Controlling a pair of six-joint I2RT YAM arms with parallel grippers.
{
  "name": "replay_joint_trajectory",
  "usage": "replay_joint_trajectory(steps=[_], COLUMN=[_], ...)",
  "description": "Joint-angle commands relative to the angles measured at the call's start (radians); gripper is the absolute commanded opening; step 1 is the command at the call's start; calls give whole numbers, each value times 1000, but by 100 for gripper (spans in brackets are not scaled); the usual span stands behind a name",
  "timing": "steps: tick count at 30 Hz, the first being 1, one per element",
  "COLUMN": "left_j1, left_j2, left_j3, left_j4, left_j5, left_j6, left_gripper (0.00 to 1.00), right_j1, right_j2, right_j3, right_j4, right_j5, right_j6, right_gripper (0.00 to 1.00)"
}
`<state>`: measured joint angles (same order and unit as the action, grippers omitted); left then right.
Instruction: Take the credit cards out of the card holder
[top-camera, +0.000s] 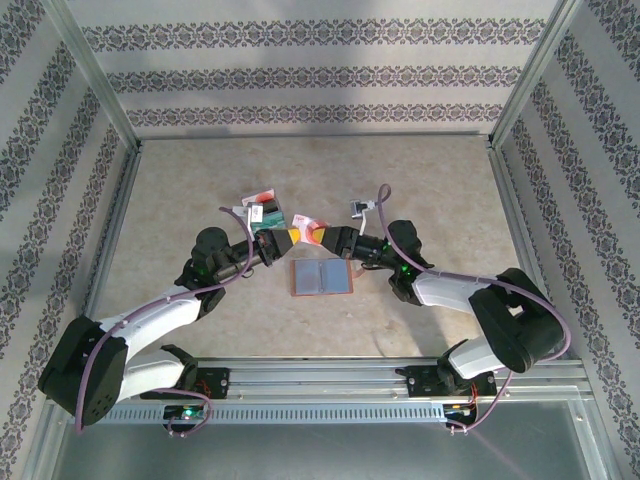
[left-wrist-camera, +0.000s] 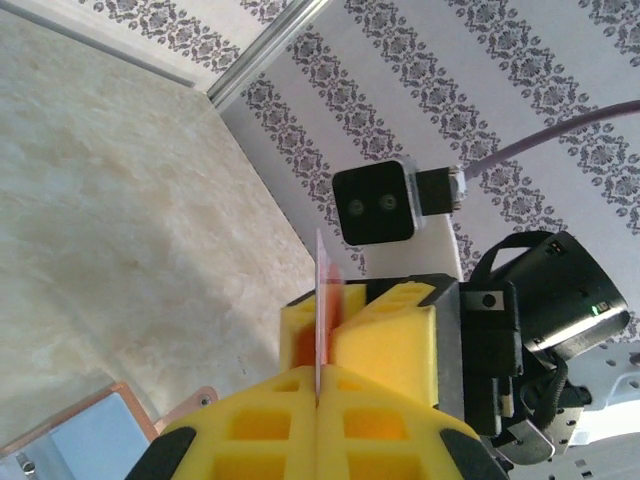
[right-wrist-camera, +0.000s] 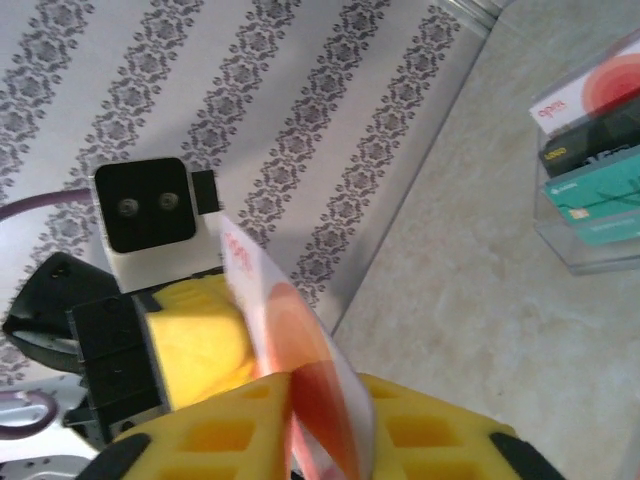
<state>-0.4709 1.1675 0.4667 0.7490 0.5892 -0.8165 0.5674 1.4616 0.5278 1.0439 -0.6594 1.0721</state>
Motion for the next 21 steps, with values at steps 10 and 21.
replay_joint_trajectory(steps=[10, 21], left_j1=[30, 43], left_j2=[-89, -116], left_j3=[146, 502], left_j4=[-355, -1090], left_j5=[58, 41], left_j6=[177, 600], left_gripper=[49, 91], right_j1=[-11, -9], right_j2=[-36, -132], right_j3=[38, 95], right_j4=[-18, -356], right_j5=[-81, -208], right_j6=[-42, -237], right_gripper=[2, 2])
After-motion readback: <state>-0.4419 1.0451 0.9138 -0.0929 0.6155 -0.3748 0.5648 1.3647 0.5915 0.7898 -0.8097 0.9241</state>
